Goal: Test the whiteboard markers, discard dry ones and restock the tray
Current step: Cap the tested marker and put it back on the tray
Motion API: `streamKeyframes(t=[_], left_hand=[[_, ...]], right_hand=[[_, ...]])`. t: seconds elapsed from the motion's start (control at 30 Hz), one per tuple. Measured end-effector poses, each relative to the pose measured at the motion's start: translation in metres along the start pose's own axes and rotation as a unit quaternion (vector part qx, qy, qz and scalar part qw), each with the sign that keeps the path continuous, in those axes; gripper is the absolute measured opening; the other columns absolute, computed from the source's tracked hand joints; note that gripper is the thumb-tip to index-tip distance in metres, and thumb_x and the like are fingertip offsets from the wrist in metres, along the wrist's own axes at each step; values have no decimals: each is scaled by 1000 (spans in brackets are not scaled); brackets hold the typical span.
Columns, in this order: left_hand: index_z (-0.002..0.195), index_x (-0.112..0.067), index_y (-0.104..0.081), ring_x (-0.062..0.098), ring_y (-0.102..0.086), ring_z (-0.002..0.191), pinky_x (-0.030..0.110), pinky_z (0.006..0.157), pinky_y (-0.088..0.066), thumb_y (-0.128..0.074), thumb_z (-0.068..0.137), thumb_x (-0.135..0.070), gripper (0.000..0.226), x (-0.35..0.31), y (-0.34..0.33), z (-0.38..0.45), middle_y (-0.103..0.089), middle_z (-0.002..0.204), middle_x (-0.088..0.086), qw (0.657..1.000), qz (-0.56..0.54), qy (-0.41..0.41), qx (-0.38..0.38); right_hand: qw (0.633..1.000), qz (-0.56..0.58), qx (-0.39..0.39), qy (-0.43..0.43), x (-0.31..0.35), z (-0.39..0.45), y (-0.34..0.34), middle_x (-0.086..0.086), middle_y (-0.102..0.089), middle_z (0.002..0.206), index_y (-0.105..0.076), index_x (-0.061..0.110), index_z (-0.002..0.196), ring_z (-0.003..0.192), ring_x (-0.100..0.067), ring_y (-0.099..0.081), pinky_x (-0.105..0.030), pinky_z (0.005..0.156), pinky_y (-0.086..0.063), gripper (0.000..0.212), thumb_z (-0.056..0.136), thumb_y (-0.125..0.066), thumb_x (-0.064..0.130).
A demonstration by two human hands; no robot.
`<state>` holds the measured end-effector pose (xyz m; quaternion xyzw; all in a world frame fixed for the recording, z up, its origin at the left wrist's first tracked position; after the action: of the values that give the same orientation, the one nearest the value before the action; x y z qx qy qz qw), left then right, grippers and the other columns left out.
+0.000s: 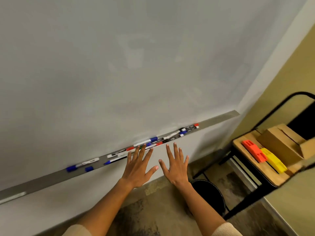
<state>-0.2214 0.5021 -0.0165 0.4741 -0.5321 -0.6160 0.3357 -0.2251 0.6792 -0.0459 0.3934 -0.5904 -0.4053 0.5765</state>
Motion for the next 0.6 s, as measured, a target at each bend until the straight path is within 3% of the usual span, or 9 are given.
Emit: streamKeyframes(t=[0.17,0.33,0.5,0.6], left_hand=[[151,-37,12,23,25,146,50,115,16,2,78,-86,88,72,4,-44,27,158,-5,997,-9,71,-14],[151,-40,11,25,21,147,53,116,9,-2,80,-86,86,134,8,-88,22,160,-3,989,-27,140,-24],[139,-46,34,24,27,145,48,113,17,11,73,-88,81,181,13,-125,29,158,-2,981,-25,191,-25],[148,-39,19,25,25,145,47,111,19,14,70,-88,92,202,14,-140,27,158,-1,976,-27,214,-17]], right_hand=[[997,-1,15,81,73,4,-30,3,22,164,29,51,145,153,-27,12,-59,117,10,73,84,2,83],[989,4,18,148,138,2,-55,0,8,167,14,47,153,153,-29,4,-59,116,7,74,90,-7,80],[978,12,23,205,194,-2,-75,1,7,167,18,49,151,153,-28,6,-62,117,4,72,90,-4,80],[973,7,51,225,220,-4,-90,3,9,166,26,52,146,153,-28,6,-62,118,3,69,87,1,80]])
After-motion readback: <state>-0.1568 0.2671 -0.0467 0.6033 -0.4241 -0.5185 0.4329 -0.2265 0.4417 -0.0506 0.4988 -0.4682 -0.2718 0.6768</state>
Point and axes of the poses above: each hand's wrist, its own z-axis towards the middle knuckle, its own y-axis out of the back of the hand, x = y × z, the point moved 5 cm from there along z, towards the middle knuckle
